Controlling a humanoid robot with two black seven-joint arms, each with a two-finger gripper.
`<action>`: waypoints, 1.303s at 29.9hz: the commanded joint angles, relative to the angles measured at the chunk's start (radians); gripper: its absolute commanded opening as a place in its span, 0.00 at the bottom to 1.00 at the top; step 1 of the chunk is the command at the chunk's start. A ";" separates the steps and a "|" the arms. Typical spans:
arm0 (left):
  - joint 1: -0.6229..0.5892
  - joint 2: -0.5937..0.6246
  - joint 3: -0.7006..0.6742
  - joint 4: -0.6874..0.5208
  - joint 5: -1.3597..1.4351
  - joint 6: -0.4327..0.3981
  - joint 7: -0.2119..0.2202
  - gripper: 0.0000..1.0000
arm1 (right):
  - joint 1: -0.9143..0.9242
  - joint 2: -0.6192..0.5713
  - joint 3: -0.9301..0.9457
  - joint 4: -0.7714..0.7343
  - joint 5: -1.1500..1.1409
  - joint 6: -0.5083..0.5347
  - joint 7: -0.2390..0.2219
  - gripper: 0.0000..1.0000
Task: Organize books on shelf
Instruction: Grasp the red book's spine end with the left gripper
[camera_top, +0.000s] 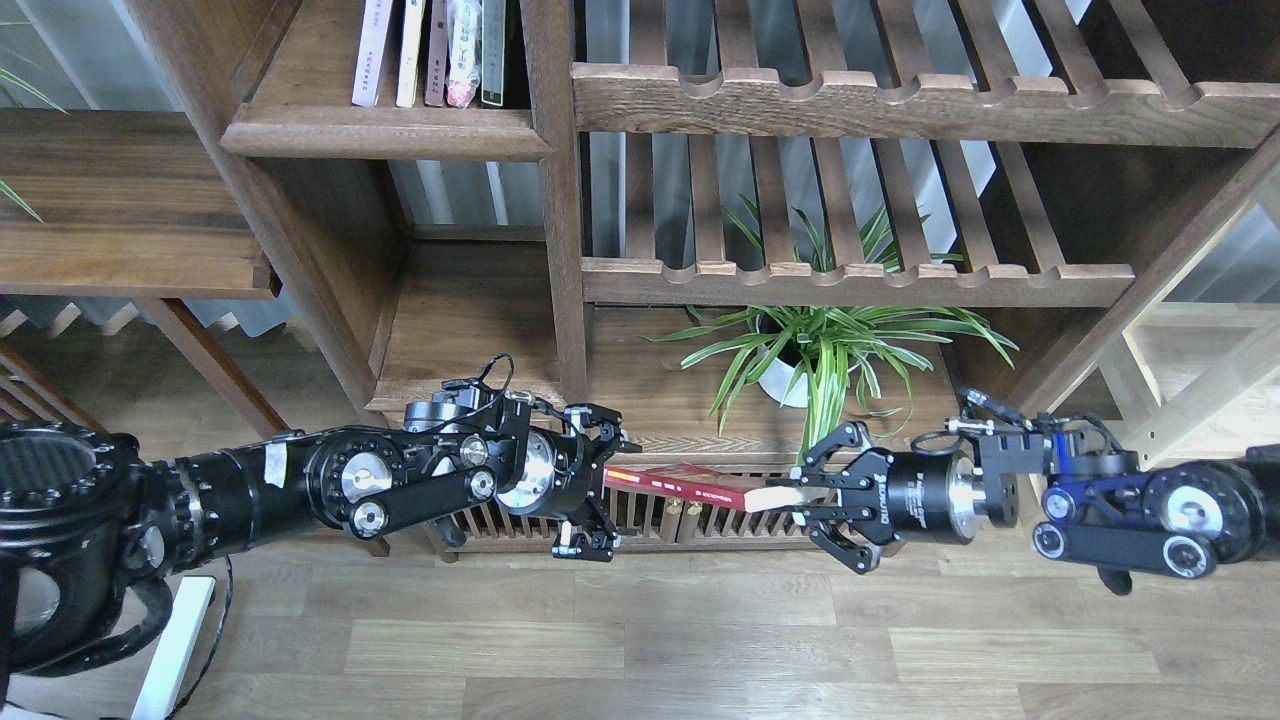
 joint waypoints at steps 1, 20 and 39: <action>0.004 0.000 0.000 0.035 -0.001 0.015 -0.013 0.87 | 0.024 0.024 -0.001 0.000 0.030 0.008 0.000 0.03; 0.030 0.000 0.064 0.075 -0.015 0.092 -0.104 0.20 | 0.085 0.047 -0.044 0.000 0.032 0.008 0.000 0.03; 0.032 0.000 0.064 0.073 -0.016 0.150 -0.099 0.00 | 0.088 0.045 -0.058 -0.005 0.041 0.014 0.000 0.19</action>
